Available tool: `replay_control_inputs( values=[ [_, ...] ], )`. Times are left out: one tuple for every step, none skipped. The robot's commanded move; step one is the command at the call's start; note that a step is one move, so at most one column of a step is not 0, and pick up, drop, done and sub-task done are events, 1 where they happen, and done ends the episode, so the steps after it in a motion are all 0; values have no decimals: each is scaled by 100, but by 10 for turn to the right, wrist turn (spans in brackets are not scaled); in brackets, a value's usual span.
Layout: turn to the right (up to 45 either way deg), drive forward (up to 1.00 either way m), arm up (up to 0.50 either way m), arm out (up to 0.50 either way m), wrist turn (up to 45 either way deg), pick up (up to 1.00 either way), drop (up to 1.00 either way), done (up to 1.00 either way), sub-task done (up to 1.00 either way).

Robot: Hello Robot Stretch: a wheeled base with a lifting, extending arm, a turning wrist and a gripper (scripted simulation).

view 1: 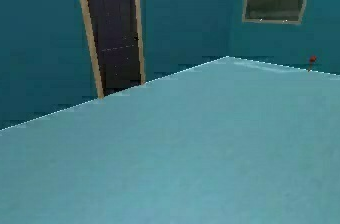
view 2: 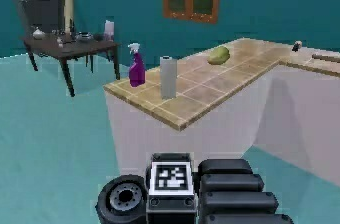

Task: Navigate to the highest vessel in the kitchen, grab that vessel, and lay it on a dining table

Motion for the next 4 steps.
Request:
replay_control_inputs(
  values=[
    [420, 0, 0, 0, 0, 0, 0, 0, 0],
    [0, 100, 0, 0, 0, 0, 0, 0, 0],
    [0, 30, 0, 0, 0, 0, 0, 0, 0],
    [120, 0, 0, 0, 0, 0, 0, 0, 0]
  ],
)
